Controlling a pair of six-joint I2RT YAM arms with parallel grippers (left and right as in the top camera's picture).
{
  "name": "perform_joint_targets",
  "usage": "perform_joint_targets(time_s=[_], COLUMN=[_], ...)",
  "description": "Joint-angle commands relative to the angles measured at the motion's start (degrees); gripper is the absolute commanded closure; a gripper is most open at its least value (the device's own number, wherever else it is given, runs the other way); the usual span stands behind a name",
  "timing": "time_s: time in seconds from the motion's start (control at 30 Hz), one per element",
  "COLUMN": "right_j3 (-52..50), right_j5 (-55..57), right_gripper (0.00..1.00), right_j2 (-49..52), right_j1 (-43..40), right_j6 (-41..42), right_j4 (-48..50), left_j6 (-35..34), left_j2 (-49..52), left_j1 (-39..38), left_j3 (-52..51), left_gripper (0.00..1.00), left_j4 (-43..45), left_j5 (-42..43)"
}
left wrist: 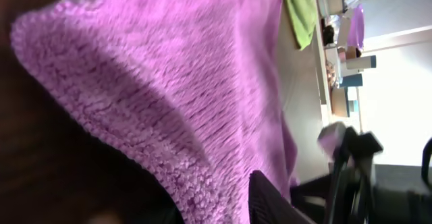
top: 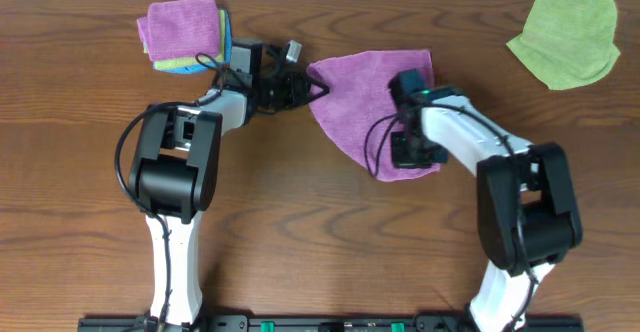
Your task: Fold the cloth
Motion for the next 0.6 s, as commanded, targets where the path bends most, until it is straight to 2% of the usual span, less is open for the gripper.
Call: perform_joint_targets(time_s=[0.0,0.23,0.5,0.57], right_j3=[-1.22,-1.22,-1.20,-1.20], right_j5=[-2.03,-3.06,-2.86,-2.84], right_gripper=[0.99,0.99,0.99,0.99], right_j2=[0.20,0.20,0.20,0.20], right_j1=[2.64,3.28,1.42,0.76], right_j6=[2.16,3.02,2.97,2.71], right_j4=[-0.22,-0.57,0.09,0.11], left_j6=[1.70,8.81,9.22,10.32], left_j2=[-0.09,-0.09,-0.11,-0.13], left_j1=[0.20,0.20,0.20,0.20], left_j3=[2.64,5.29,7.13,7.69], left_gripper=[0.70,0.71,0.68,0.64], left_j4=[-0.57,-11.08,-16.28,-17.92], left_j5=[-0.70,-3.17,-2.54,-2.54])
